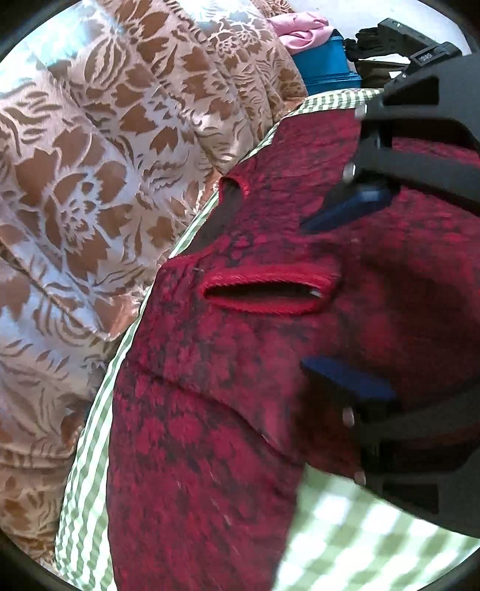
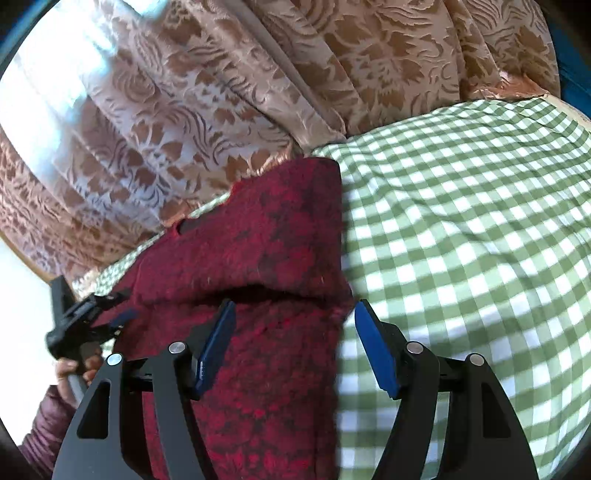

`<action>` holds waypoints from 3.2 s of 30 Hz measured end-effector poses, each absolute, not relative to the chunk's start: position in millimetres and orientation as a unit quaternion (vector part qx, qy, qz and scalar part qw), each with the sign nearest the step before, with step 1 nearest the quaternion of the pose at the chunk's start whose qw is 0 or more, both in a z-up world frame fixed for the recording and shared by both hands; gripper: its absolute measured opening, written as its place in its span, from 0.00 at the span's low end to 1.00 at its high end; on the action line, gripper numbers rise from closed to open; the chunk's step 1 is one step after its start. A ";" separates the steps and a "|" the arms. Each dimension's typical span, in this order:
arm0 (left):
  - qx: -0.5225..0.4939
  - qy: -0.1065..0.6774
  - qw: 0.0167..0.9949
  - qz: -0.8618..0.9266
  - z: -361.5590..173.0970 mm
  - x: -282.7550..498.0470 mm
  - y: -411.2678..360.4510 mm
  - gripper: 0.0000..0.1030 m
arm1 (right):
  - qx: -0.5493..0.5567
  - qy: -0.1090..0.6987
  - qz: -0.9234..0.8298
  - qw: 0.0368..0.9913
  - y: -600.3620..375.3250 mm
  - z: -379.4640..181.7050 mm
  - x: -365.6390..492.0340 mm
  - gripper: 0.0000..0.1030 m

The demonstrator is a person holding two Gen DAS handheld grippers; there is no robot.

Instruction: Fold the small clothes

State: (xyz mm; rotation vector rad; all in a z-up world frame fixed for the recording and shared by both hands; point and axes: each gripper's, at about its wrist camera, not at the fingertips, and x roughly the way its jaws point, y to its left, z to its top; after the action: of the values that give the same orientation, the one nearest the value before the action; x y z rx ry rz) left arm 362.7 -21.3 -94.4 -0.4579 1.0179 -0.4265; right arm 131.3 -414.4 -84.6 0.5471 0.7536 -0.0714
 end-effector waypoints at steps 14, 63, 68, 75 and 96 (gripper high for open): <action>-0.120 0.465 0.868 -0.123 -96.0 360.3 -5.9 0.17 | 0.188 0.409 -0.077 0.890 -366.1 -133.8 254.4 0.65; -0.315 0.318 0.884 -0.133 -11.1 337.3 143.6 0.11 | 0.071 0.405 -0.124 0.903 -335.0 -138.2 264.2 0.81; -0.202 0.376 0.879 -0.215 -28.3 330.0 20.5 0.12 | 0.073 0.404 -0.123 0.903 -335.4 -138.0 264.3 0.81; -0.063 0.439 0.872 -0.207 -73.1 321.7 -73.1 0.24 | 0.087 0.400 -0.117 0.905 -339.1 -137.0 262.5 0.81; -0.095 0.421 0.885 -0.173 -80.2 244.1 -6.2 0.60 | 0.234 0.364 0.039 0.901 -284.1 -88.9 227.4 0.70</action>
State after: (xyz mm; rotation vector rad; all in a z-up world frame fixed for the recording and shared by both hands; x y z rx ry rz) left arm 244.1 -6.2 -80.2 -0.1978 0.8766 -0.3604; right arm 227.4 -284.1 -88.9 0.4832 0.7520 0.0815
